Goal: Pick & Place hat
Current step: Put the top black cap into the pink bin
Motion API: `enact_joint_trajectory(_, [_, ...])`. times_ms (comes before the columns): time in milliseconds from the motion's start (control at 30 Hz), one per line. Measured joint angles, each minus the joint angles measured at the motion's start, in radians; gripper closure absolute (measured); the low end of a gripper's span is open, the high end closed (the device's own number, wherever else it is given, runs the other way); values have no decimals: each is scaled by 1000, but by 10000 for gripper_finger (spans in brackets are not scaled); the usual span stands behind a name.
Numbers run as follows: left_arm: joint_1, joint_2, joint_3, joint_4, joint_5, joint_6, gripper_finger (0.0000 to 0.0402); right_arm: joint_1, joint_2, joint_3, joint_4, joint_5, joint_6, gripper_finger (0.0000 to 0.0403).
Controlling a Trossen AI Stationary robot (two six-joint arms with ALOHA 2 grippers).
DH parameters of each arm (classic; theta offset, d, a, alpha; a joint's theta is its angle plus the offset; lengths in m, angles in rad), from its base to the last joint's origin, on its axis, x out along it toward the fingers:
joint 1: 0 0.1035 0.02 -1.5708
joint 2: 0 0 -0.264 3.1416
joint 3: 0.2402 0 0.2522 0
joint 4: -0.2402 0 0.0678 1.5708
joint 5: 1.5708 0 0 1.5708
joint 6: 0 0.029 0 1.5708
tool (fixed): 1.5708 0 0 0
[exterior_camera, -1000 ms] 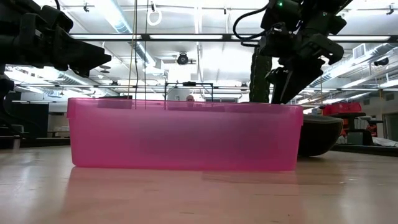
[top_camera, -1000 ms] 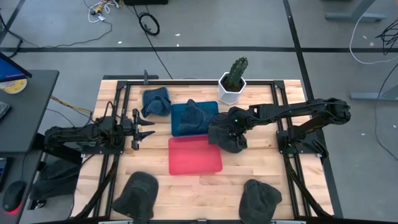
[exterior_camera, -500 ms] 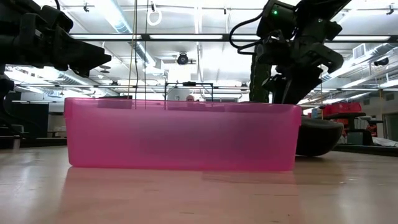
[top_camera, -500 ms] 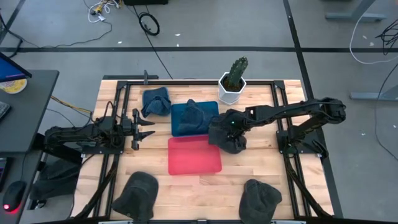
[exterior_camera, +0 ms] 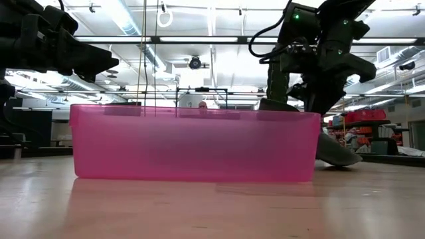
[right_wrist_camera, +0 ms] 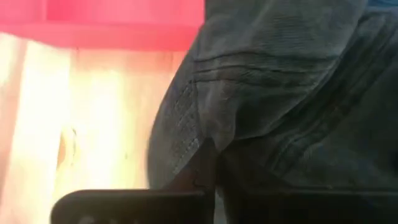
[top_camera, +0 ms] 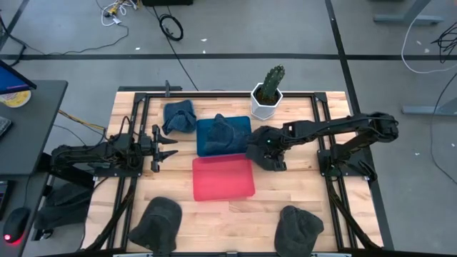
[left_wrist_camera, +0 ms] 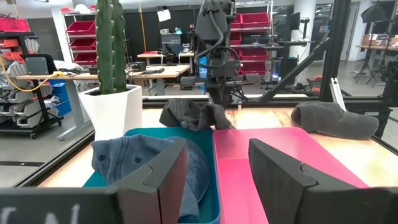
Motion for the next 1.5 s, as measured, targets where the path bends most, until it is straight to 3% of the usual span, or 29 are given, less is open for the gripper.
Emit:
enact_joint_trajectory(367, [0,0,0,0,0,0,223,98,-116,2,-8,112,-8,399])
enact_joint_trajectory(500, [0,0,0,0,0,0,223,161,-122,62,-28,161,-22,400])
enact_joint_trajectory(667, [0,0,0,0,0,0,223,243,-122,145,4,195,-183,400])
enact_joint_trajectory(867, [0,0,0,0,0,0,223,302,-117,175,179,194,-362,401])
enact_joint_trajectory(1167, [0,0,0,0,0,0,223,320,3,175,421,185,-524,401])
enact_joint_trajectory(1500, [0,0,0,0,0,0,223,322,179,175,442,137,-560,401])
